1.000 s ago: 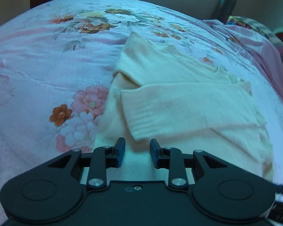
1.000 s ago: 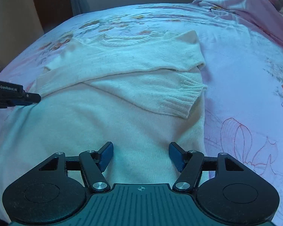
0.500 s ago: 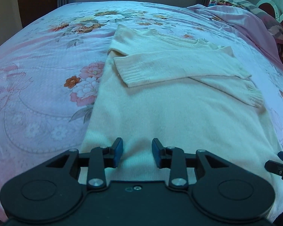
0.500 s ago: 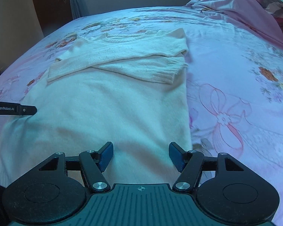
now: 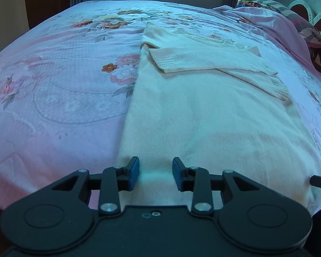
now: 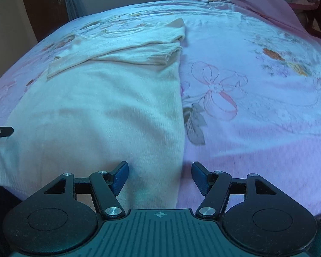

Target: Fold small clothes

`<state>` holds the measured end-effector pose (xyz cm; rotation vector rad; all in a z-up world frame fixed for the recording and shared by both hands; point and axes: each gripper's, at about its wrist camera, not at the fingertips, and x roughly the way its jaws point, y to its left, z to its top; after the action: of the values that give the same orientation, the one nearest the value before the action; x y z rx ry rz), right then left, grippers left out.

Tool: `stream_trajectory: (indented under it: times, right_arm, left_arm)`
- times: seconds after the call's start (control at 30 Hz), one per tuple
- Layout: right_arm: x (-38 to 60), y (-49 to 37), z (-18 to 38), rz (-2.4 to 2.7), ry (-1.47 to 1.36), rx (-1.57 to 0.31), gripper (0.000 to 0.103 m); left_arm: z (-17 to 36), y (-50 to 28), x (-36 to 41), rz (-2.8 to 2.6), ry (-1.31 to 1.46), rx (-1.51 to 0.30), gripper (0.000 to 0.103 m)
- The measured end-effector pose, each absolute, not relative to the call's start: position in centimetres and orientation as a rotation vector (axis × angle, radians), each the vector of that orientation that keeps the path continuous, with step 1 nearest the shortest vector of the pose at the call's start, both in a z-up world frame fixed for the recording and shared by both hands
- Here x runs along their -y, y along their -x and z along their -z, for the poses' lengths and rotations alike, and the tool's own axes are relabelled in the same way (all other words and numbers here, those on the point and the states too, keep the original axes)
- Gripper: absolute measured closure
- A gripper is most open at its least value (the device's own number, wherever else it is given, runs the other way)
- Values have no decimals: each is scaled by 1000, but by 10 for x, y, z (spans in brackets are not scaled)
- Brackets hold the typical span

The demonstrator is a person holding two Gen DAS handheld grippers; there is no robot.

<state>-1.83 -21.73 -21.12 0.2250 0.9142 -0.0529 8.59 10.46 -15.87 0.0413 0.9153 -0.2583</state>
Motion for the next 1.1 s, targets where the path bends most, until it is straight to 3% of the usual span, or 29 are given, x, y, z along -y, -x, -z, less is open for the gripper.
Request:
stream_trajectory:
  times: [0.27, 0.3, 0.33, 0.37, 0.4, 0.73, 0.8, 0.9, 0.97, 1.0, 1.1]
  right_arm:
    - [221, 31, 212, 17, -339, -926, 39]
    - [222, 32, 212, 14, -357, -928, 44]
    - [223, 32, 213, 12, -370, -929, 56]
    - [224, 32, 214, 6, -388, -938, 81]
    - [225, 31, 216, 2, -417, -950, 85]
    - [229, 27, 225, -22, -488, -994, 84]
    - [230, 26, 227, -31, -503, -1005, 84]
    - [232, 28, 229, -45, -539, -1017, 85]
    - [235, 29, 228, -63, -582, -1016, 85]
    - [237, 28, 225, -72, -602, -1008, 96]
    - [240, 25, 211, -89, -628, -971, 97]
  left_arm:
    - [152, -69, -129, 208, 8, -907, 72]
    - [151, -70, -133, 201, 16, -909, 73]
    - [151, -71, -137, 196, 21, -915, 73]
    - [152, -73, -141, 188, 25, -925, 74]
    - [153, -74, -146, 176, 31, -932, 74]
    - [179, -79, -159, 295, 183, -1074, 75]
    - [183, -78, -158, 318, 205, -1088, 79]
    - [187, -78, -162, 351, 253, -1118, 98]
    - [183, -78, -162, 367, 277, -1118, 99]
    - [178, -79, -161, 375, 275, -1108, 99]
    - [161, -83, -158, 405, 304, -1069, 100]
